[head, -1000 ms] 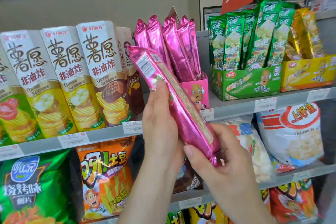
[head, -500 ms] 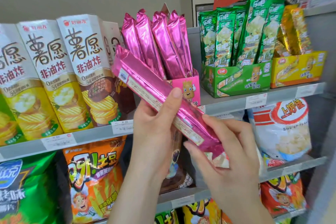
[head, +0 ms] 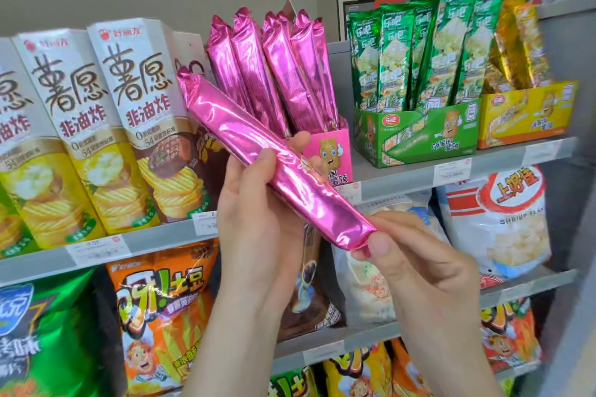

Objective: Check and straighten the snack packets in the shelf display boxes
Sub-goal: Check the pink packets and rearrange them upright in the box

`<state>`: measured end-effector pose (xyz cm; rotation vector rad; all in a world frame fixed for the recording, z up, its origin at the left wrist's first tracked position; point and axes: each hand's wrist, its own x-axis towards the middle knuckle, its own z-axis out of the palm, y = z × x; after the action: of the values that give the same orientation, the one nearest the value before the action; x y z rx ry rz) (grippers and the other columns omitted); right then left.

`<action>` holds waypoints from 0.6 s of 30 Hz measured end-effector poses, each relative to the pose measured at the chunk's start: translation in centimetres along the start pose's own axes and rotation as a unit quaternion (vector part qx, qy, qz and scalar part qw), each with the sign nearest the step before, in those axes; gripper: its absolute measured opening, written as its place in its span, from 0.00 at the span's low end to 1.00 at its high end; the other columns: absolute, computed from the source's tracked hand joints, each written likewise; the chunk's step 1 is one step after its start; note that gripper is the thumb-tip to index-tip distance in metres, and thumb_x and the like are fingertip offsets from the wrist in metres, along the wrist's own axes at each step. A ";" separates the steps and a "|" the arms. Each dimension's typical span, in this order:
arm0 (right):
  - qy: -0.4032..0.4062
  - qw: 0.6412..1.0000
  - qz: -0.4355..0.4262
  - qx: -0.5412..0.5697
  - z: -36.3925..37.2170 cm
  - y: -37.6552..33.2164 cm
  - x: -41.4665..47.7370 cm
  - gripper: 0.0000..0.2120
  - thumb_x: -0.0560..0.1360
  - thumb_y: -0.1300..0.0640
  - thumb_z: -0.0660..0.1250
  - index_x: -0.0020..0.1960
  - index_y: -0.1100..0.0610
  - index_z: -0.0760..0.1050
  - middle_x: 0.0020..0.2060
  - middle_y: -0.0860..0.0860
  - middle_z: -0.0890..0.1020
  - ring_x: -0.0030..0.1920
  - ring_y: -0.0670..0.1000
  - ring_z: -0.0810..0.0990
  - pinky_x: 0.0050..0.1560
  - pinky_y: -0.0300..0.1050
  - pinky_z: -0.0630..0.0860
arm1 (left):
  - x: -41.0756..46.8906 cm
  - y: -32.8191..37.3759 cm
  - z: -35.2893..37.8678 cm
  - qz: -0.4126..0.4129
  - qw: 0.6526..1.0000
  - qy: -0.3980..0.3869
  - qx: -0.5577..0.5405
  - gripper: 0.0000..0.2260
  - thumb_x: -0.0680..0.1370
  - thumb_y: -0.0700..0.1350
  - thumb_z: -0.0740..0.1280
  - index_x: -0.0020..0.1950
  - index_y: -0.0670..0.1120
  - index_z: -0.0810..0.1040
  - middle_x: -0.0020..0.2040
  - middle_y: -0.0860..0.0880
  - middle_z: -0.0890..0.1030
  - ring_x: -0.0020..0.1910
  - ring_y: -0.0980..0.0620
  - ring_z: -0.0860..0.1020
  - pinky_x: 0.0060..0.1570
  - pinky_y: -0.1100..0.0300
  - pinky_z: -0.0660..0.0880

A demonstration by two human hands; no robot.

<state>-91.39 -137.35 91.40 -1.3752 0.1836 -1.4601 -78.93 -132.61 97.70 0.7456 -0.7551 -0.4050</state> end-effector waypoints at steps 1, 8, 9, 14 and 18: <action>0.001 1.000 0.003 0.007 -0.1 0.1 -0.1 0.11 0.68 0.48 0.76 0.48 0.52 0.86 0.47 0.53 0.83 0.48 0.50 0.83 0.46 0.39 0.80 | 0.0 0.0 0.1 0.003 1.000 0.011 0.028 0.18 0.75 0.50 0.66 0.62 0.44 0.76 0.62 0.39 0.79 0.60 0.42 0.78 0.65 0.40 0.72; -0.013 0.998 -0.053 -0.017 -0.1 0.7 -0.4 0.11 0.65 0.64 0.75 0.48 0.57 0.85 0.49 0.52 0.79 0.52 0.53 0.81 0.52 0.41 0.79 | 0.0 -0.5 0.3 -0.011 0.999 -0.038 0.006 0.06 0.80 0.43 0.65 0.54 0.48 0.80 0.54 0.44 0.81 0.53 0.46 0.80 0.59 0.44 0.76; -0.008 0.997 -0.067 -0.038 -0.2 0.8 -0.3 0.12 0.66 0.65 0.75 0.48 0.56 0.85 0.50 0.53 0.78 0.52 0.54 0.81 0.53 0.43 0.78 | 0.1 -0.5 0.3 -0.005 0.999 -0.039 0.018 0.05 0.78 0.44 0.68 0.53 0.49 0.79 0.53 0.45 0.81 0.53 0.46 0.80 0.61 0.42 0.75; -0.043 0.963 -0.140 -0.225 -0.4 0.0 -0.1 0.09 0.68 0.53 0.75 0.46 0.53 0.81 0.57 0.50 0.77 0.57 0.47 0.79 0.57 0.36 0.72 | 0.0 -0.4 0.4 -0.004 0.997 -0.073 -0.005 0.10 0.71 0.39 0.68 0.52 0.45 0.79 0.43 0.46 0.80 0.43 0.49 0.79 0.47 0.51 0.77; -0.046 0.930 -0.155 -0.331 0.4 0.0 0.3 0.12 0.67 0.44 0.73 0.40 0.52 0.76 0.50 0.43 0.79 0.54 0.40 0.78 0.53 0.28 0.68 | -0.6 -1.2 0.6 -0.004 0.997 -0.068 0.036 0.14 0.70 0.38 0.69 0.55 0.42 0.78 0.43 0.44 0.81 0.42 0.46 0.79 0.44 0.49 0.78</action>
<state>-91.03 -137.38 91.74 -2.0901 0.4441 -1.6653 -79.85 -133.32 96.85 0.7945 -0.8991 -0.4407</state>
